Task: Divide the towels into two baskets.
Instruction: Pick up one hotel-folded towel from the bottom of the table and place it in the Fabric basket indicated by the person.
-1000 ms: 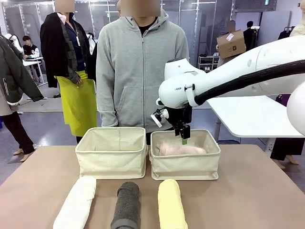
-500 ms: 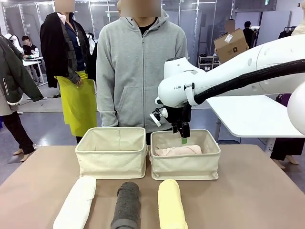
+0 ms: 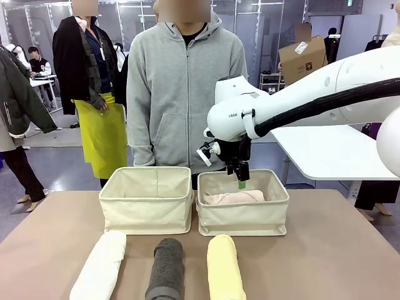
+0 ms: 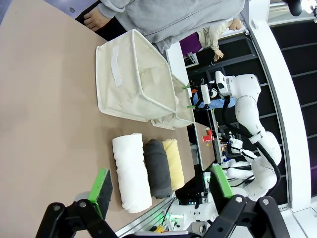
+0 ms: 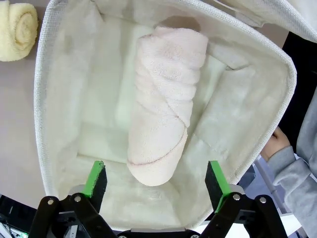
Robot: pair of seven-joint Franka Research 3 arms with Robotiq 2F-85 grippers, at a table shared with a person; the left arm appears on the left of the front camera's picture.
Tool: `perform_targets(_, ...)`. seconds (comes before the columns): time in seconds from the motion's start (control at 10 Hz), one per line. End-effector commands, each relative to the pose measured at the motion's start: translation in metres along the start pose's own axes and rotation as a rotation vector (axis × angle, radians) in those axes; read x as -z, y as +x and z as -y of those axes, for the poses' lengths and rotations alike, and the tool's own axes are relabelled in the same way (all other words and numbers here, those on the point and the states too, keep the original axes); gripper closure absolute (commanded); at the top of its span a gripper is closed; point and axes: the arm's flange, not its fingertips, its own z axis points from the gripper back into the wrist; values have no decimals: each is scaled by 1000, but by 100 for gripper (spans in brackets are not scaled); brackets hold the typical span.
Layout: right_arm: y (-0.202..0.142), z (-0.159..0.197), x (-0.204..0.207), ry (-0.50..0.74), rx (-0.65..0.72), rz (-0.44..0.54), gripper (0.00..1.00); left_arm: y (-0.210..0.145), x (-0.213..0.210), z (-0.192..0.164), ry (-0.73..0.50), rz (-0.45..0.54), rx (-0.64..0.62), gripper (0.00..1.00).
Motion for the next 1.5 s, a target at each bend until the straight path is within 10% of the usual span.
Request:
perform_targets(0.0,-1,0,0,-1,2,-3,0,0,-3,2,-14,7,4,0)
perform_targets(0.6,0,0,0,0,0,0,0,0,-3,2,-14,7,4,0)
perform_targets(1.4,-172,-178,-17,290,474,625,0,0,-3,2,-14,7,4,0)
